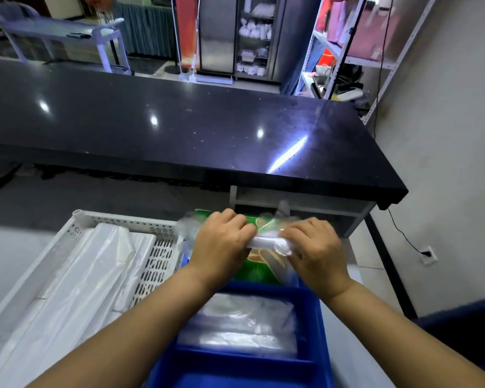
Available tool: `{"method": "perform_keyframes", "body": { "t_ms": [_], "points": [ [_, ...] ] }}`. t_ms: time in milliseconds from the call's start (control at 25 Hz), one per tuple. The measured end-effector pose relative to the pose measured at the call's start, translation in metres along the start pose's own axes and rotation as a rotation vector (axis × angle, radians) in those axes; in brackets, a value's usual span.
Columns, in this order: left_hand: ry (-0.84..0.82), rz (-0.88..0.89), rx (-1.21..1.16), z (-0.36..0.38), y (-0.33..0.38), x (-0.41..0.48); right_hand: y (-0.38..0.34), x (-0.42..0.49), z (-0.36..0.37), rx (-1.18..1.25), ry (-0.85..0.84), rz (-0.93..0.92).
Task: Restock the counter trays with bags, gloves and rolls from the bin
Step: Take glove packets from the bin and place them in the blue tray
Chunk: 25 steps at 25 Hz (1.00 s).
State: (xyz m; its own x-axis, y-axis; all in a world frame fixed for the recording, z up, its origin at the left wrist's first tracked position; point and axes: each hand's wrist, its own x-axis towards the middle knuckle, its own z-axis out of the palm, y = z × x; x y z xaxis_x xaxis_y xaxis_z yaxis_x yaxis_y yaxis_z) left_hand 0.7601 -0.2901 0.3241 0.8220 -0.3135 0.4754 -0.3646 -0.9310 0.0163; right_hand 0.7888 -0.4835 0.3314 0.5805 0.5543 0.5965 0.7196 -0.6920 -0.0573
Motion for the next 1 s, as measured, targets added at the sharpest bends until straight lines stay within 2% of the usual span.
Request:
{"method": "perform_keyframes", "body": {
  "t_ms": [120,200,240,360,440,520,720,880,1000],
  "points": [
    [-0.184,0.022,-0.015,0.028,0.004,-0.024,-0.002,-0.031,0.025,-0.041,-0.123,0.038],
    [-0.301,-0.081,-0.105,0.038,0.001,-0.034,-0.003,-0.045,0.037,-0.003,-0.247,0.147],
    [-0.327,-0.117,-0.138,0.037,-0.002,-0.037,-0.003,-0.048,0.041,0.021,-0.305,0.217],
    [-0.268,-0.165,-0.166,0.035,-0.013,-0.043,0.0,-0.044,0.045,0.112,-0.472,0.417],
    [-0.314,-0.193,-0.232,0.032,-0.019,-0.044,0.004,-0.036,0.045,0.143,-0.586,0.503],
    [-0.376,-0.195,-0.249,0.034,-0.023,-0.044,0.005,-0.029,0.043,0.125,-0.622,0.479],
    [-0.415,-0.127,-0.179,0.039,-0.022,-0.035,0.004,-0.029,0.044,-0.035,-0.409,0.174],
    [-0.463,-0.115,-0.186,0.037,-0.028,-0.038,0.006,-0.037,0.052,0.009,-0.579,0.214],
    [-0.353,-0.177,-0.201,0.026,-0.041,-0.046,0.009,-0.039,0.051,0.063,-0.53,0.225]
  ]
}}
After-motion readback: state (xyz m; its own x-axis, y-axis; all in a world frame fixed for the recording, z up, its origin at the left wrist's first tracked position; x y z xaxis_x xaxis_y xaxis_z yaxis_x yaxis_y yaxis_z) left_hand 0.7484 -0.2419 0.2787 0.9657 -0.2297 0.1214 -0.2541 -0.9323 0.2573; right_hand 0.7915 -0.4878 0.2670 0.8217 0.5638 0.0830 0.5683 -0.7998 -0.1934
